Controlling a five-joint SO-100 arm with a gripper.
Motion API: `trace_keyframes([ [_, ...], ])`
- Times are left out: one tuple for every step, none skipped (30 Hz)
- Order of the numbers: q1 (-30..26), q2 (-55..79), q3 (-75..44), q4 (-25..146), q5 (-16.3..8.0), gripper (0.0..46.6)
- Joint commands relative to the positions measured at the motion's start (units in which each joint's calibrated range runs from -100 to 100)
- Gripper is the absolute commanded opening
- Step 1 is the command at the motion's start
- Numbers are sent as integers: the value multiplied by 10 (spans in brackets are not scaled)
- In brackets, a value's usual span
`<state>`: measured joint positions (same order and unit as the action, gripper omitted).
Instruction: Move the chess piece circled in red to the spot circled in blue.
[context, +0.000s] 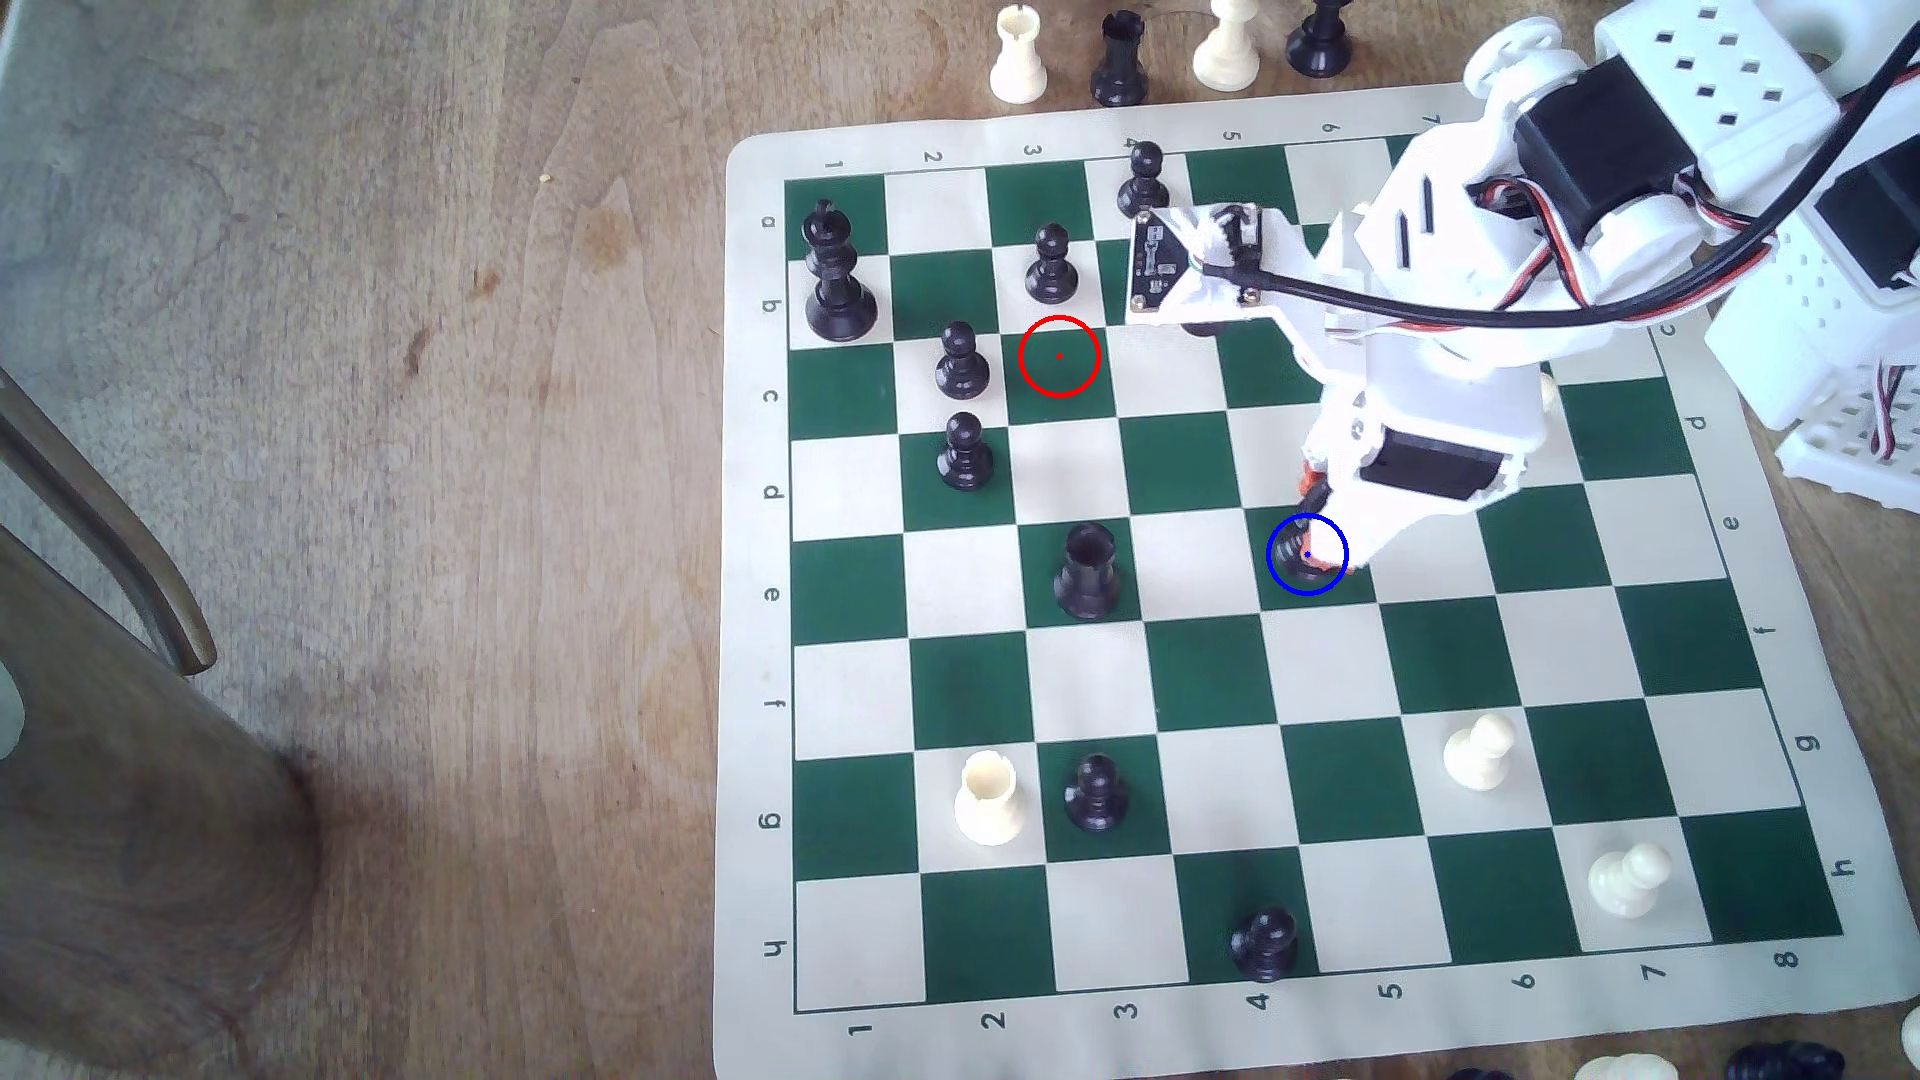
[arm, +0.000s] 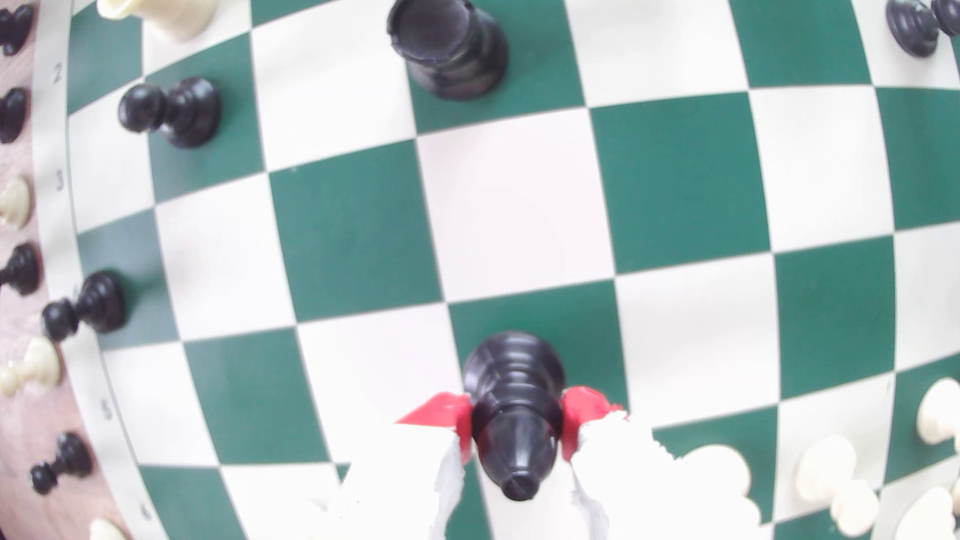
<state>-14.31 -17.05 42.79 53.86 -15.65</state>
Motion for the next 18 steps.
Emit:
trace_keyframes([
  [-2,-4,-5,-10,0,3],
  [-2,-3,-5,-12,0,3],
  [-2,-2,-5,-13,0,3],
  [-2,1,-5,-14,0,3],
  [-2,2,-5,-15,0,3],
  [-2,8,-5,-17,1,3],
  [-2,10,-5,-17,1,3],
  [-1,12,-5,-17,1,3],
  [-1,13,-5,-18,2,3],
  [-1,19,-5,-19,2,3],
  [-1,19,-5,-19,2,3],
  [-1,19,-5,-19,3,3],
  [0,20,-5,-19,3,3],
  [0,20,-5,-19,4,3],
  [2,20,-3,-19,4,3],
  [2,20,-3,-19,4,3],
  [2,20,-2,-19,4,3],
  [3,20,-1,-19,4,7],
])
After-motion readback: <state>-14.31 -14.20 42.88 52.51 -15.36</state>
